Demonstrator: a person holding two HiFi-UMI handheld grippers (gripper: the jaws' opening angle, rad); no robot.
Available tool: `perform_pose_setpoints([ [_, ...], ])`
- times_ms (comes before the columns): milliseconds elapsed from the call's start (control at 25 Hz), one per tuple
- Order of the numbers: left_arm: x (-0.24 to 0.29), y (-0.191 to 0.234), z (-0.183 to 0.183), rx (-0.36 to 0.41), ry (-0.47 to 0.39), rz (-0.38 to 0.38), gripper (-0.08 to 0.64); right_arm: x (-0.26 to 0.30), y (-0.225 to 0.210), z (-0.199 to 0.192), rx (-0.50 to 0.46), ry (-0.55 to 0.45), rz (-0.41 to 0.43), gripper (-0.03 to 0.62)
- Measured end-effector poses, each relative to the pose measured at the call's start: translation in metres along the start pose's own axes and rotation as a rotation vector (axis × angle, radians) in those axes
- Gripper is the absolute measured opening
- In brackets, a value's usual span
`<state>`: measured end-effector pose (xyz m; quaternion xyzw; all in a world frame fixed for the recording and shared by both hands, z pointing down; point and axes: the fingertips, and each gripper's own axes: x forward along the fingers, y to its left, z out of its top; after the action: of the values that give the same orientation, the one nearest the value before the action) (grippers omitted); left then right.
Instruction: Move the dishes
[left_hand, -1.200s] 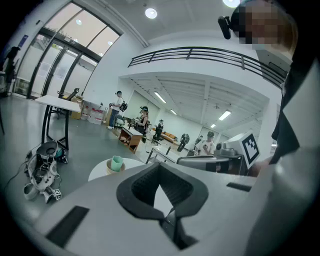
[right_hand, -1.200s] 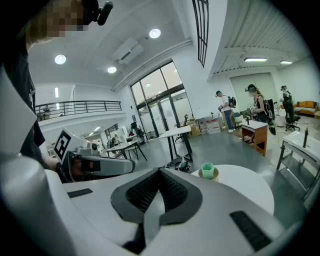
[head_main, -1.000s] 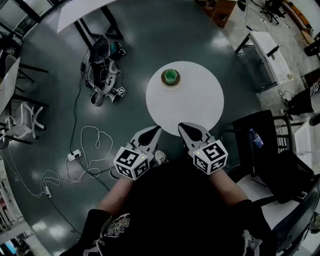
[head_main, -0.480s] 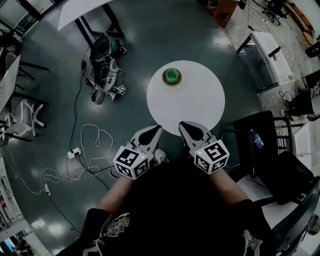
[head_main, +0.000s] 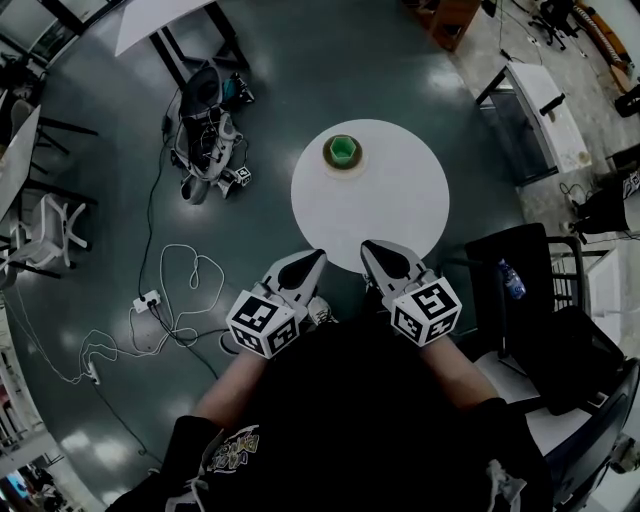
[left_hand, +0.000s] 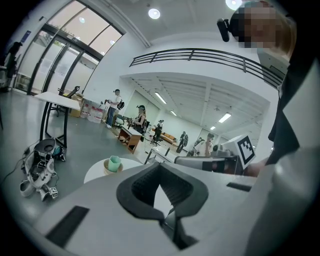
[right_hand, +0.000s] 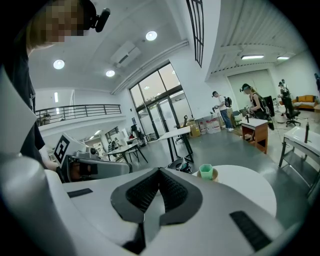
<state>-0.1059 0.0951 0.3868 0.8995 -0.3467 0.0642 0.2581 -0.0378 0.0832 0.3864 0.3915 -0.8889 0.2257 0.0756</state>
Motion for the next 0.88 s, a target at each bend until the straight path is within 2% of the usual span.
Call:
perform_pose_setpoints([
  [520, 0.023, 0.005, 0.004, -0.036, -0.023, 0.060, 0.006, 0.007, -0.035, 0.010, -0.021, 0.028, 0.027, 0.021],
  [880, 0.042, 0.014, 0.009, -0.052, -0.046, 0.116, 0.006, 0.025, -0.063, 0.020, -0.074, 0.045, 0.064, 0.021],
])
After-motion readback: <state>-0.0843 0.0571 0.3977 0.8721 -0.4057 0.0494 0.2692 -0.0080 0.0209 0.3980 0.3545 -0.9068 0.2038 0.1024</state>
